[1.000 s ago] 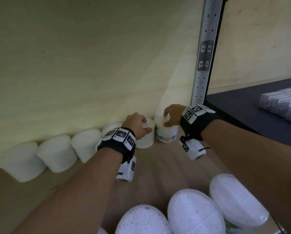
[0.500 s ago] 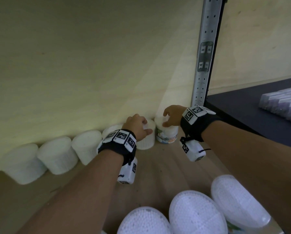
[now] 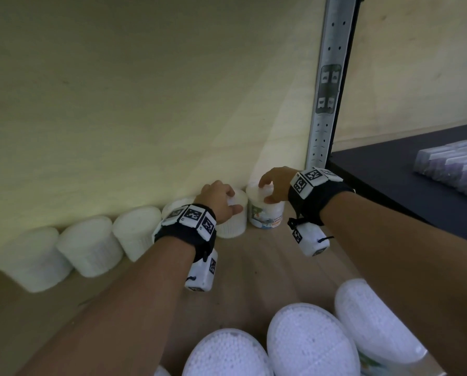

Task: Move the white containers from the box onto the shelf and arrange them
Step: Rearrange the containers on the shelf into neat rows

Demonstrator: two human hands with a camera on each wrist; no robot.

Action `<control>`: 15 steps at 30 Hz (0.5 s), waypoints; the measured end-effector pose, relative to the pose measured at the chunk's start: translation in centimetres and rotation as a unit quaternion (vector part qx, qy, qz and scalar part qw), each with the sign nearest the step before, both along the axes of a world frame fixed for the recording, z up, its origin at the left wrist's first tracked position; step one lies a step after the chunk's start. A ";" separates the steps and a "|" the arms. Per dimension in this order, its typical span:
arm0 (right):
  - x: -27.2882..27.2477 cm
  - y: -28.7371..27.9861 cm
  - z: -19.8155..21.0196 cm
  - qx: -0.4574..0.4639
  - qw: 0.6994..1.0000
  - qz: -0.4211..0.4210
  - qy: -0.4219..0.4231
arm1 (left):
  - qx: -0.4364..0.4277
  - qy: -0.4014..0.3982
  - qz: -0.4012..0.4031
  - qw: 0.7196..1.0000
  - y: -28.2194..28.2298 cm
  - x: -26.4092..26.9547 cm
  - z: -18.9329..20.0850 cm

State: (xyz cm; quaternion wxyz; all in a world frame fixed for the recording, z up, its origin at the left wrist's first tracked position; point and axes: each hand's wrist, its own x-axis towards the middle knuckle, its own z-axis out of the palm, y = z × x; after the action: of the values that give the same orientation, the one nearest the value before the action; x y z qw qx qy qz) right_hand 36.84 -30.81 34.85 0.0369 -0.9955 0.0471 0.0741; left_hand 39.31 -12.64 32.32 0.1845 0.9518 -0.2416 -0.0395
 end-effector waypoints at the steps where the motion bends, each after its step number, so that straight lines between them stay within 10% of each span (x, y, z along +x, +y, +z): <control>1: 0.1 0.0 0.0 -0.002 1.000 -0.002 -0.001 | 0.000 0.000 -0.003 1.000 0.0 0.0 0.1; 15: 1.0 -0.4 -0.9 -0.010 1.000 -0.015 -0.013 | 0.102 0.043 -0.105 0.988 0.9 0.8 2.4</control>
State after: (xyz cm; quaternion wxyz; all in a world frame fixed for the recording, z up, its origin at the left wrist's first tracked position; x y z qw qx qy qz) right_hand 37.86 -31.22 33.96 0.0283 -0.9958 0.0623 0.0606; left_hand 40.15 -11.75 34.70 0.0913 0.9324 -0.3271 -0.1240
